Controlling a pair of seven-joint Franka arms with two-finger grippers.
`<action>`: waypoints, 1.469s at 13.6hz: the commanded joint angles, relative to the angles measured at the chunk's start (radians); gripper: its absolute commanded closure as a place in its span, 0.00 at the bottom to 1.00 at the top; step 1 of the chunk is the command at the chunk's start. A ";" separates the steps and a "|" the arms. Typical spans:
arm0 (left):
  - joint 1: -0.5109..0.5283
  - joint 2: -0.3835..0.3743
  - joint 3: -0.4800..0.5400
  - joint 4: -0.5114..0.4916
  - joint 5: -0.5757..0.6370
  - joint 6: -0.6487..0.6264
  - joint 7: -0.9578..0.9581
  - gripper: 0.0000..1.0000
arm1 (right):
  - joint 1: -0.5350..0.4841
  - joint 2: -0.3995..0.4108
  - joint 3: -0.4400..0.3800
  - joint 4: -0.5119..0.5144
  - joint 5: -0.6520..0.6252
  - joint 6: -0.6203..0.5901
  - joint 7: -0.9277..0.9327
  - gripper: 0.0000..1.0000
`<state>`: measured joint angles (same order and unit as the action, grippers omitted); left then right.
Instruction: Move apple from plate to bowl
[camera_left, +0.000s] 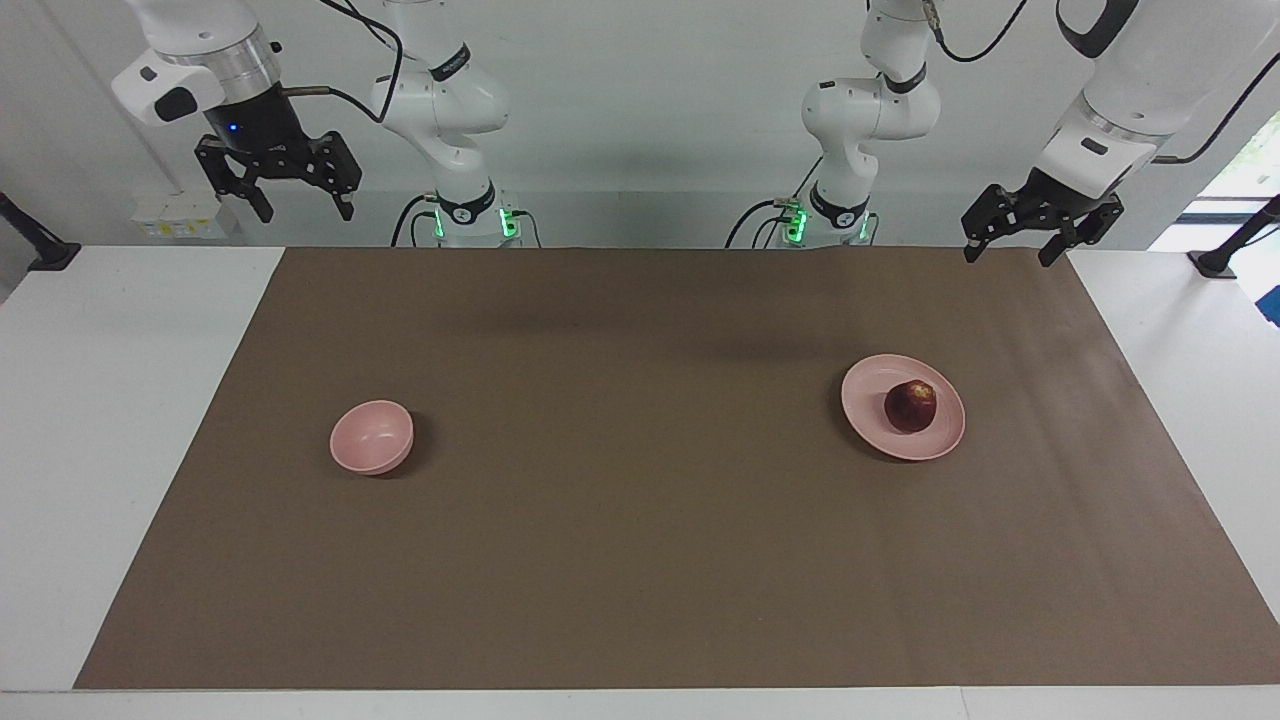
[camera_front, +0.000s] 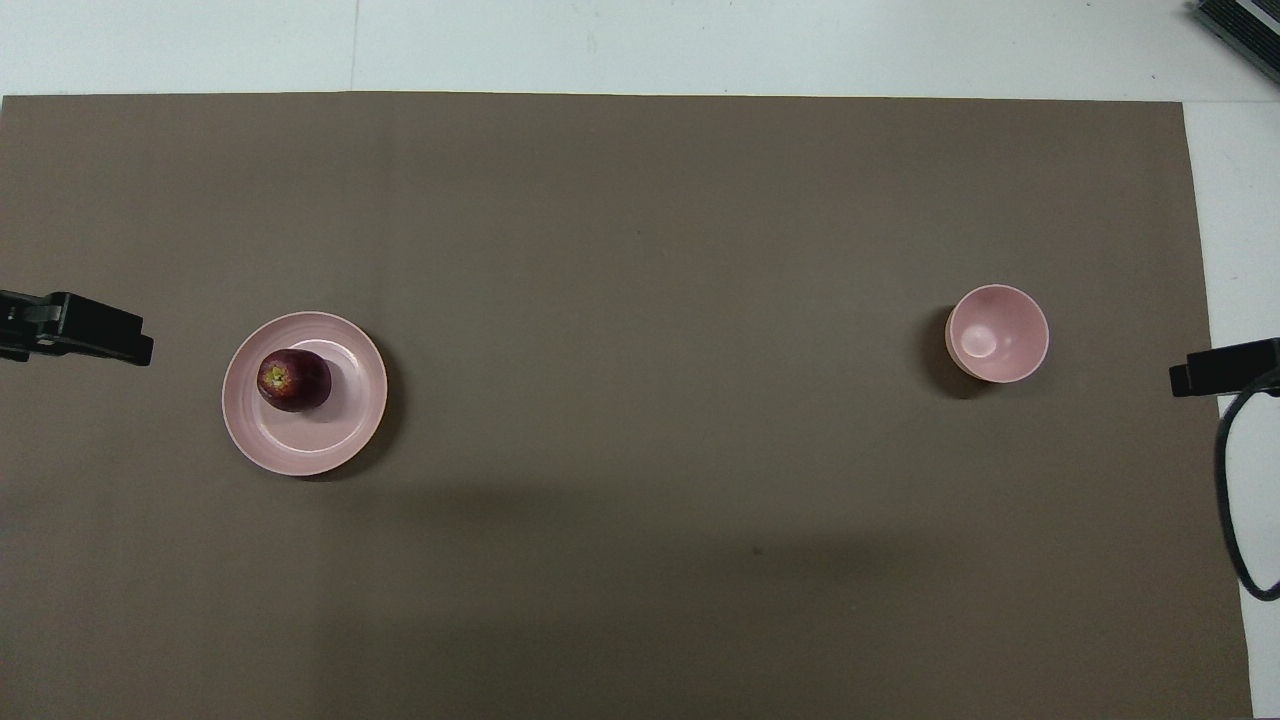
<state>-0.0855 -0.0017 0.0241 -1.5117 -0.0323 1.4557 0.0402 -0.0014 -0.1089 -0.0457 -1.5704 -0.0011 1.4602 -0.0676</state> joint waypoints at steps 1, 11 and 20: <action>0.004 -0.014 -0.001 -0.002 -0.005 -0.011 0.010 0.00 | -0.003 -0.029 0.004 -0.034 0.003 0.002 0.014 0.00; -0.017 -0.018 -0.012 -0.200 -0.006 0.190 0.015 0.00 | -0.005 -0.031 0.004 -0.034 0.003 -0.006 0.012 0.00; -0.003 0.003 -0.010 -0.441 -0.006 0.457 0.021 0.00 | -0.005 -0.031 0.004 -0.036 0.003 -0.014 0.012 0.00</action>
<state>-0.0913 0.0161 0.0066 -1.8899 -0.0324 1.8503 0.0451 -0.0016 -0.1121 -0.0457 -1.5773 -0.0011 1.4528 -0.0673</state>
